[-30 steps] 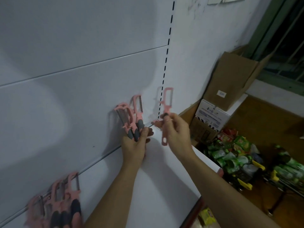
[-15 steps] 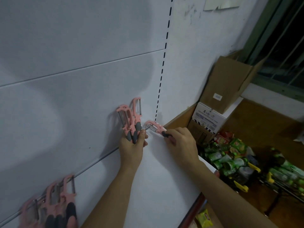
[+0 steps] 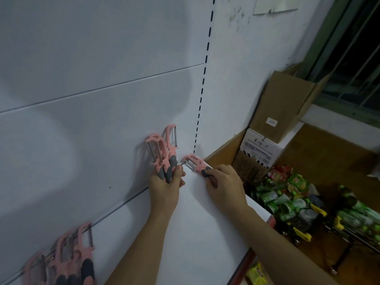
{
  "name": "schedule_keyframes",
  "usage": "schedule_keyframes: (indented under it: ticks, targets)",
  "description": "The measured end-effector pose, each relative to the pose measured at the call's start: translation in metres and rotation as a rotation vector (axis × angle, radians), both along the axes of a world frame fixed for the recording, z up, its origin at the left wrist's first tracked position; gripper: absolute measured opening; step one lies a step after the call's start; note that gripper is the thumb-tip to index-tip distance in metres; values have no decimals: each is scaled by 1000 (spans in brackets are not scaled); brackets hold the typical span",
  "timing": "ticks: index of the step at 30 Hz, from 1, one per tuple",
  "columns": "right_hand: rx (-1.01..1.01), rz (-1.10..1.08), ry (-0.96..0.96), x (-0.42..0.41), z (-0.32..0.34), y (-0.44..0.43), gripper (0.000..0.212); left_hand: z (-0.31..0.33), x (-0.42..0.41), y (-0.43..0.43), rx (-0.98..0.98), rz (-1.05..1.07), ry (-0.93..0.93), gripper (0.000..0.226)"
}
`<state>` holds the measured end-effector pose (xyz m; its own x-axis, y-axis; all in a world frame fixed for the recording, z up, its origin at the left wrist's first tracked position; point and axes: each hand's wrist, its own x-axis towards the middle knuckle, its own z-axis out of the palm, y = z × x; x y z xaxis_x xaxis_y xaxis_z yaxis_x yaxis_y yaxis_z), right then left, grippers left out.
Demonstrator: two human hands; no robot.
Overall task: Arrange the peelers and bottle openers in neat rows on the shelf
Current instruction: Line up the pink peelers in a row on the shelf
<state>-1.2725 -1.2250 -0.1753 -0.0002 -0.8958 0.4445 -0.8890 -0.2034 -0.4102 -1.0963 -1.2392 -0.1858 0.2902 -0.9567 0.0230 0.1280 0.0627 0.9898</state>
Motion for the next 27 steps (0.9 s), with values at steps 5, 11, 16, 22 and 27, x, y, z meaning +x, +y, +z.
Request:
schedule_keyframes:
  ticks: [5,11,16,22,27]
  targets:
    - [-28,39,19,-2,-1,-1,21,4,0,2,0,-20,19,22]
    - [-123,43,-119,5,19,5,26,8,-3,10,3,-202,167,12]
    - [119,277,-569,36,50,5,21,8,-3,12,-261,-457,32,8]
    - [39,199,-1101,34,57,11,17,11,0,13,-186,-190,-4,25]
    - [12,132,-562,17,44,12,27,12,10,9,-156,-41,-107,24]
